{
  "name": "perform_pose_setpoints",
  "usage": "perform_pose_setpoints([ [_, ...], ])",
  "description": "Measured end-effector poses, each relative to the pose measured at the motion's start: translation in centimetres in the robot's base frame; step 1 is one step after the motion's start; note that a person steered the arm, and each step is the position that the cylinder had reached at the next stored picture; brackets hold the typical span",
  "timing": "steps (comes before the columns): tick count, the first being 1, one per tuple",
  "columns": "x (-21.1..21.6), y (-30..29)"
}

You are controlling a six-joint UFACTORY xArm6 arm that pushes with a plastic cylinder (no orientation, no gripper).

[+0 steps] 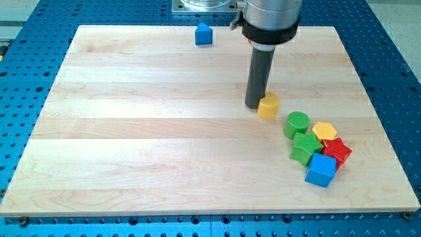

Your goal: Move the red circle close to the green star

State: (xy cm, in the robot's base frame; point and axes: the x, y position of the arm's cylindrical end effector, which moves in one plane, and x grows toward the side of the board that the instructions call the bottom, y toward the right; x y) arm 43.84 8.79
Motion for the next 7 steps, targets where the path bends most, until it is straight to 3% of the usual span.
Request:
perform_pose_setpoints([
  [2,-0.2,2.7],
  [4,4.6,3.0],
  [5,2.9,-0.4],
  [6,-4.9,1.5],
  [7,-9.8,8.5],
])
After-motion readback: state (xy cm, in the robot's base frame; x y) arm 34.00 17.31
